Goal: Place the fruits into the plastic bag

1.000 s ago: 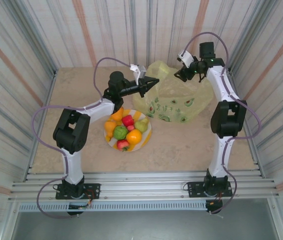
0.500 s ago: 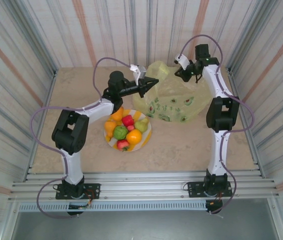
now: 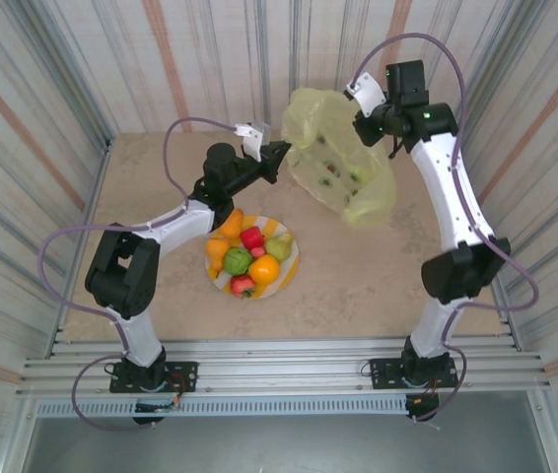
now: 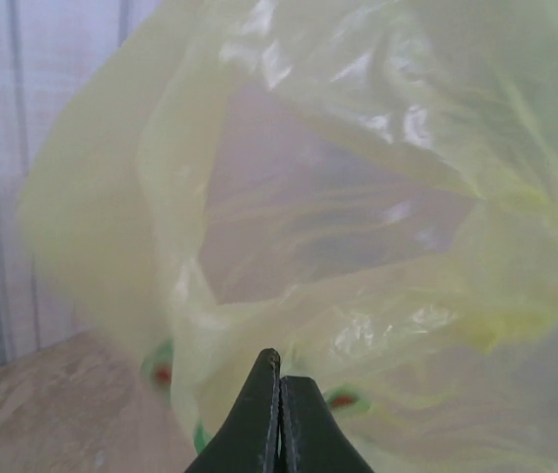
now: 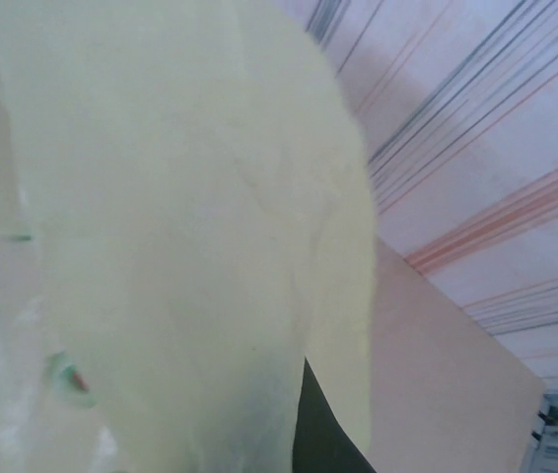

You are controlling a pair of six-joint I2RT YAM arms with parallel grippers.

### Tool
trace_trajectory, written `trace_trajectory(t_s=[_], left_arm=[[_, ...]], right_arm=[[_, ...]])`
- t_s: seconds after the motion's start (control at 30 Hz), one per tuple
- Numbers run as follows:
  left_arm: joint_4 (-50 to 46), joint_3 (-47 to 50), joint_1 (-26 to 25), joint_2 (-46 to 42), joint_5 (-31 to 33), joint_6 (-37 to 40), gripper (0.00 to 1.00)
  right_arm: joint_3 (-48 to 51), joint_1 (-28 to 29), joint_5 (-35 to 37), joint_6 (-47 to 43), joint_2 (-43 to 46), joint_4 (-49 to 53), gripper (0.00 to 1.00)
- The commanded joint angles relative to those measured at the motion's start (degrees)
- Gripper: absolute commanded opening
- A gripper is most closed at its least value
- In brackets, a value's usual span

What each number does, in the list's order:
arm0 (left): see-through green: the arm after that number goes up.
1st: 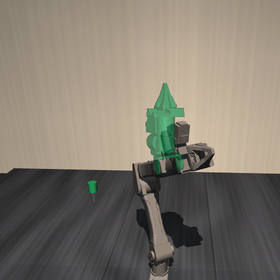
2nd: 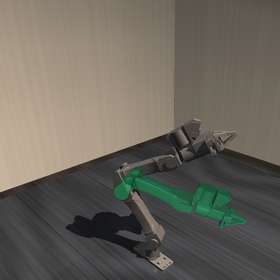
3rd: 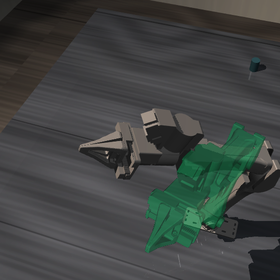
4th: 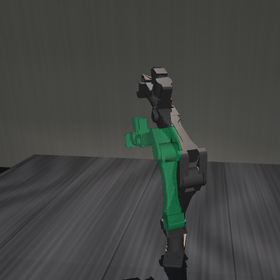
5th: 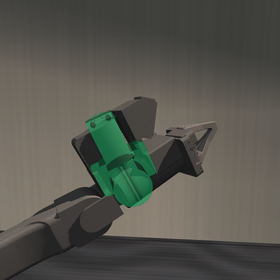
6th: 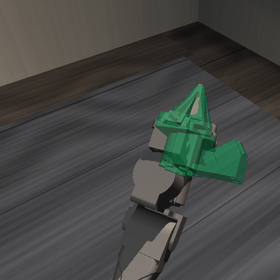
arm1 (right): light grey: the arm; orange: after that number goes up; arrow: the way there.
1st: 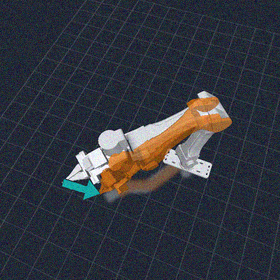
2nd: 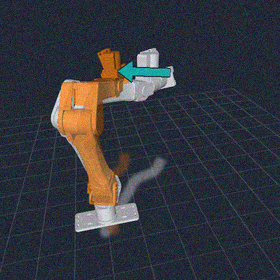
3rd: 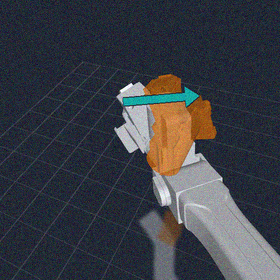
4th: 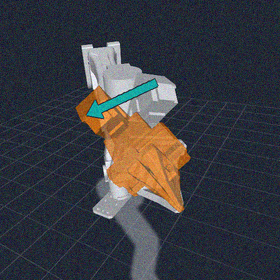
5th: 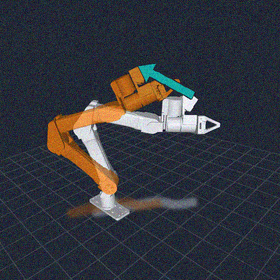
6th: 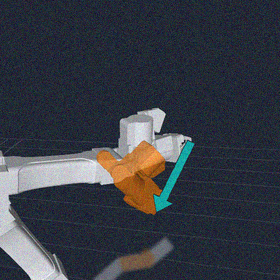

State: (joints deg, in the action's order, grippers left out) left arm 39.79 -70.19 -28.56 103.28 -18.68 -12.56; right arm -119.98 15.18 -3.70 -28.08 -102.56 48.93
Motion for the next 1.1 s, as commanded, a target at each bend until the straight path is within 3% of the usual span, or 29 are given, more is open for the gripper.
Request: trace_trajectory(t_s=[0.0,0.33,0.5,0.57,0.67,0.73,0.93,1.07], left_arm=[[-1.56,3.19,0.34,-1.55,6.68,-3.2,0.0],[-1.8,14.92,0.35,-7.62,5.44,-11.88,0.0],[-2.94,19.52,0.37,-12.08,5.86,-12.38,0.01],[-4.68,20.39,0.34,-14.33,6.2,-11.68,0.13],[-8.28,20.79,0.39,-17.69,5.7,-11.12,0.43],[-11.19,21.22,0.41,-19.87,5.59,-11.19,0.58],[-18.9,25.72,0.43,-28.26,6.49,-13.3,0.83],[-31.67,27.87,0.43,-35.59,10.72,-14.81,0.89]], right_arm=[[6.34,3.05,12.54,6.56,0.64,0.81,0.0],[10.5,5.22,12.09,14.52,-1.86,4.02,0.0],[14.4,5.26,9.57,16.31,-1.46,3.73,0.0],[15.42,5.06,8.15,16.88,-1.37,3.15,0.0],[15.5,4.58,6.1,17.99,-1.41,2.84,0.0],[15.01,4.09,4.46,19.25,-1.51,2.67,0.0],[13.64,2.19,-3.19,24.28,-1.59,2.75,0.0],[14.16,1.54,-5.6,27.21,-1.59,2.47,0.0]])
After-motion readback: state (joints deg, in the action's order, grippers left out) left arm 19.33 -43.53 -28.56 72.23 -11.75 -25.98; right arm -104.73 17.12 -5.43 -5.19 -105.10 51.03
